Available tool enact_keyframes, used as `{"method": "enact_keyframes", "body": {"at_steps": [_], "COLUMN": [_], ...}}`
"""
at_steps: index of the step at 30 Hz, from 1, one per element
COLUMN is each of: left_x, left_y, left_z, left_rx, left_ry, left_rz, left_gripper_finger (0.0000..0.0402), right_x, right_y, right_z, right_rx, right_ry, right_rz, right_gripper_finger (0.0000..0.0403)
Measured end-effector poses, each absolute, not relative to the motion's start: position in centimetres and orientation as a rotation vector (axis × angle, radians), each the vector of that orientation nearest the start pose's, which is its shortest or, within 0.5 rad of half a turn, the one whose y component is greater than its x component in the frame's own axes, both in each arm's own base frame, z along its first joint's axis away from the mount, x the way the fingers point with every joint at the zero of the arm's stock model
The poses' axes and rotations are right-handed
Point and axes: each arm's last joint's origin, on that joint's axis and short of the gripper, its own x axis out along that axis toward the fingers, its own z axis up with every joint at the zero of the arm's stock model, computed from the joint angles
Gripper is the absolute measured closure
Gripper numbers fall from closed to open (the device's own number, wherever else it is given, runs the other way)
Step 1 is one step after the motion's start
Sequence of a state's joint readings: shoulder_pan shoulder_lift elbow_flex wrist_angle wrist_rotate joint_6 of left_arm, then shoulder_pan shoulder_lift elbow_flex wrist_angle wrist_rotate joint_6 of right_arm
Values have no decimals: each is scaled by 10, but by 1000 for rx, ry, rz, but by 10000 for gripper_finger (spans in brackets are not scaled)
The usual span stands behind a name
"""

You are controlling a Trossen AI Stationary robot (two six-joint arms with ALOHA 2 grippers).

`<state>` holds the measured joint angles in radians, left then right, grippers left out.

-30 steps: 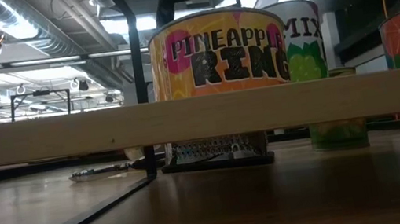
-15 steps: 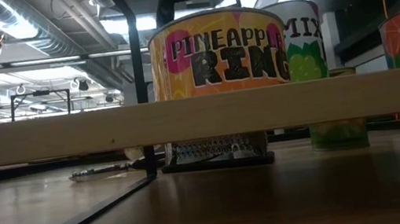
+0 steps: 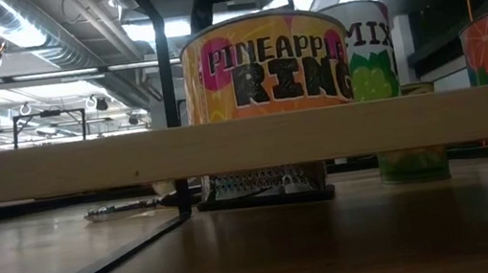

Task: Pick and place cans onto a shelf
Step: Put the canned mandarin oranges on the shelf

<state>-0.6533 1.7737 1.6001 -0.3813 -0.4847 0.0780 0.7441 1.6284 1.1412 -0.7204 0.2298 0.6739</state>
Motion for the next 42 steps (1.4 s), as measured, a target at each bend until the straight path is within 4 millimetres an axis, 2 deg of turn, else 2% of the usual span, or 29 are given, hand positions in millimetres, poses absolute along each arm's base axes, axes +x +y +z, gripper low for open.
{"method": "enact_keyframes", "body": {"at_steps": [3, 8, 10, 16, 22, 31, 42], "left_x": [329, 329, 329, 329, 329, 329, 329], "left_y": [-235, -235, -235, -235, -235, -235, -235], "left_z": [330, 330, 330, 330, 330, 330, 330], "left_rx": [376, 376, 376, 376, 376, 376, 377], "left_ry": [462, 463, 462, 462, 462, 462, 462], "left_rz": [-183, -183, -183, -183, -183, -182, -183], "left_gripper_finger": [320, 320, 320, 320, 320, 320, 320], "right_x": [236, 237, 240, 251, 263, 280, 281], "right_y": [208, 210, 211, 224, 228, 227, 228], "right_z": [215, 215, 215, 222, 228, 207, 205], "right_rx": [24, 32, 33, 97, 97, 85, 89], "right_ry": [1149, 1127, 1104, 976, 861, 870, 869], "right_rz": [66, 72, 97, 251, 306, 277, 276], "right_gripper_finger": [331, 385, 392, 395, 396, 396, 369]}}
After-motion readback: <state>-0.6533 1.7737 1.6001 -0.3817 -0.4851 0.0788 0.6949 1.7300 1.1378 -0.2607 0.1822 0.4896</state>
